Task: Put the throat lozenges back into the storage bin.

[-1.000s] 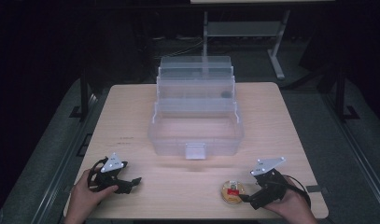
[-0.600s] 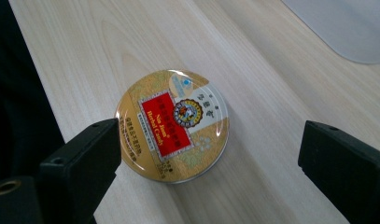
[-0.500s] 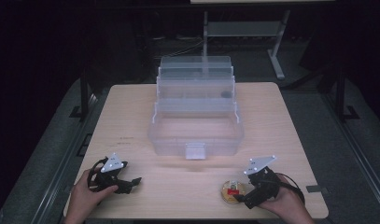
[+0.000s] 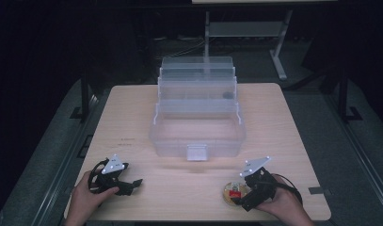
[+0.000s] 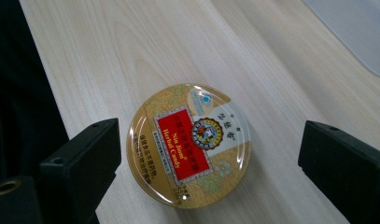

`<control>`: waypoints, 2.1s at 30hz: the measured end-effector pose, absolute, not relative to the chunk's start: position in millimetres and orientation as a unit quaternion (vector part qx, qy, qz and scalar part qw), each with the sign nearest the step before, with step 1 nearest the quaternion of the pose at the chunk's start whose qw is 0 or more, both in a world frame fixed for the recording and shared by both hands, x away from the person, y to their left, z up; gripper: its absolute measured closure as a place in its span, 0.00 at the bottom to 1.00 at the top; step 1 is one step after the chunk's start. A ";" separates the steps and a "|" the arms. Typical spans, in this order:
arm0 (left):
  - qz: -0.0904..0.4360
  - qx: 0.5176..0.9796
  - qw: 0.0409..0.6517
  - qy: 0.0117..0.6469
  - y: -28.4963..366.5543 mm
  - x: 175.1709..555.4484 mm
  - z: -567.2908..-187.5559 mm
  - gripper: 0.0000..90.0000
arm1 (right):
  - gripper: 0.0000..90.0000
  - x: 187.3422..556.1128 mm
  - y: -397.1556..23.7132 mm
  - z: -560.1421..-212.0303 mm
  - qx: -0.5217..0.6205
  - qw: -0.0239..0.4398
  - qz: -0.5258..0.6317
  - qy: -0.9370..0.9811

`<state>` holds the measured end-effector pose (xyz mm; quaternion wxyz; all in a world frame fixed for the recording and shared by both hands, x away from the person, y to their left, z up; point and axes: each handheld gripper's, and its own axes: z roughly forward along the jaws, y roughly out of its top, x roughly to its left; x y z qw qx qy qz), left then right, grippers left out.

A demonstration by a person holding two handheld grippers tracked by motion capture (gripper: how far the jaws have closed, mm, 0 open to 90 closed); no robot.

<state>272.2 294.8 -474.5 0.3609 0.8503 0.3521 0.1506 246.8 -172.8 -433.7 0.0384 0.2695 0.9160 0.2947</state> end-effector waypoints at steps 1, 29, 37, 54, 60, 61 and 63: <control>0.151 0.851 0.360 0.352 294.9 272.2 -474.5 0.13 | 0.06 247.4 -170.5 -434.9 0.267 0.036 0.293 0.917; 0.151 0.851 0.361 0.352 294.8 272.2 -474.5 0.13 | 0.06 249.3 -150.9 -451.9 0.249 0.025 0.257 0.933; 0.151 0.850 0.361 0.352 294.8 272.2 -474.5 0.13 | 0.07 248.6 -148.8 -454.0 0.245 0.024 0.251 0.936; 0.151 0.851 0.360 0.352 294.9 272.2 -474.5 0.13 | 0.21 247.1 -148.8 -453.5 0.238 0.031 0.246 0.939; 0.151 0.850 0.361 0.352 294.8 272.2 -474.5 0.13 | 0.22 247.0 -148.6 -453.2 0.237 0.031 0.244 0.940; 0.151 0.851 0.360 0.352 294.9 272.2 -474.5 0.13 | 0.22 246.9 -148.5 -452.9 0.237 0.031 0.244 0.940; 0.151 0.851 0.360 0.352 294.9 272.2 -474.5 0.13 | 0.22 246.8 -148.3 -452.7 0.237 0.031 0.243 0.940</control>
